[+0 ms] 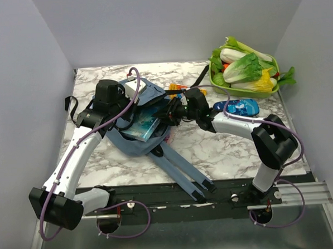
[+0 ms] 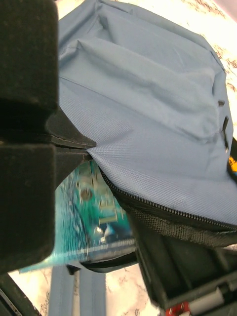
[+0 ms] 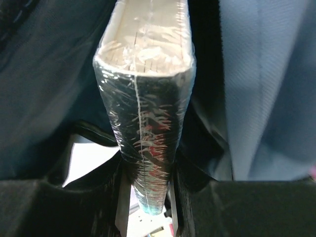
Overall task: Pack the student bag
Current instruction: Place the book in the student bag.
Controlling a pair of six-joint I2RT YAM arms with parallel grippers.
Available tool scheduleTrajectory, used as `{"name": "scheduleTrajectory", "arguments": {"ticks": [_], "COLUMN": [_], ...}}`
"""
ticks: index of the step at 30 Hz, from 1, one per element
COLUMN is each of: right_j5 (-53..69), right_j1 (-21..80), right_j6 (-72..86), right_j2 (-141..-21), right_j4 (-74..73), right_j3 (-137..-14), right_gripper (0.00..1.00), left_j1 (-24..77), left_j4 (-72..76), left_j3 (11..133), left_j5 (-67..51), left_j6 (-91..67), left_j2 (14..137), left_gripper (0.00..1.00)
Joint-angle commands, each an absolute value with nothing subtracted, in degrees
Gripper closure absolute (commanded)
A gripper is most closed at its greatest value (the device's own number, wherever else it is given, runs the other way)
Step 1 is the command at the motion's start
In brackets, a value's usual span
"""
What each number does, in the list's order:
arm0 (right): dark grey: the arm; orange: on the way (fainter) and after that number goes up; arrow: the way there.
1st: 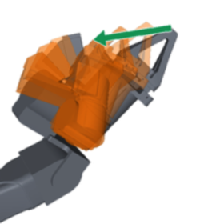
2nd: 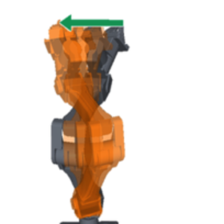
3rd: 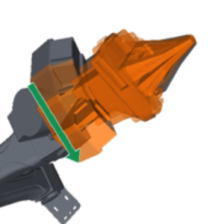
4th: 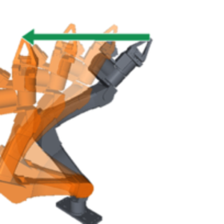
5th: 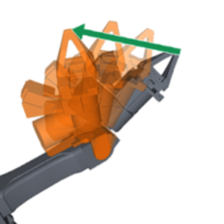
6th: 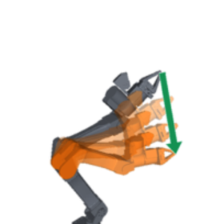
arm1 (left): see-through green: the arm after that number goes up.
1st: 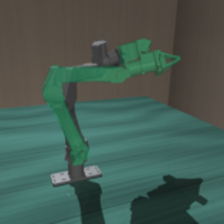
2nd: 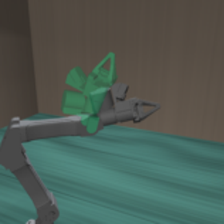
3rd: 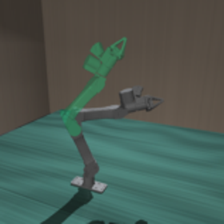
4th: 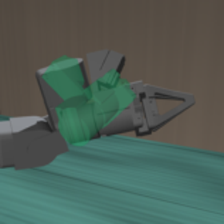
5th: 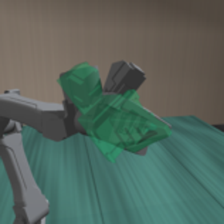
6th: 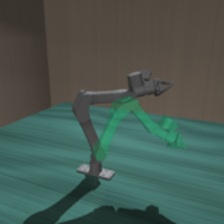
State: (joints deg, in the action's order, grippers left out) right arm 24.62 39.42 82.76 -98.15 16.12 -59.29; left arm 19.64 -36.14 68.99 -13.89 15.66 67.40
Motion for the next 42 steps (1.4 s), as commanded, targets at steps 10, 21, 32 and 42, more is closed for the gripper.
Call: {"name": "scheduleTrajectory", "arguments": {"ticks": [10, 21, 32, 42], "right_j5": [19.2, 22.7, 5.1, 3.6], "right_j1": [46.2, 47.5, 39.7, 29.4], "right_j6": [78.7, 56.7, 47.4, 46.7], "right_j2": [-116.1, -111.1, -83.7, -92.1], "right_j4": [12.8, -2.2, -0.5, 3.6], "right_j3": [-92.3, -94.2, -59.3, -58.4], "right_gripper": [0.96, 0.18, 0.17, 0.28], "left_j1": [20.3, 17.2, 9.7, 9.1], "left_j4": [-39.4, -36.5, -40.1, -45.6], "left_j3": [74.0, 64.5, 60.1, 65.4], "left_j5": [-22.0, -11.3, -18.4, -21.6], "left_j6": [16.6, 20.0, 27.2, 28.3], "left_j2": [65.0, 62.3, 61.7, 60.6], "left_gripper": [1.00, 1.00, 1.00, 1.00]}}
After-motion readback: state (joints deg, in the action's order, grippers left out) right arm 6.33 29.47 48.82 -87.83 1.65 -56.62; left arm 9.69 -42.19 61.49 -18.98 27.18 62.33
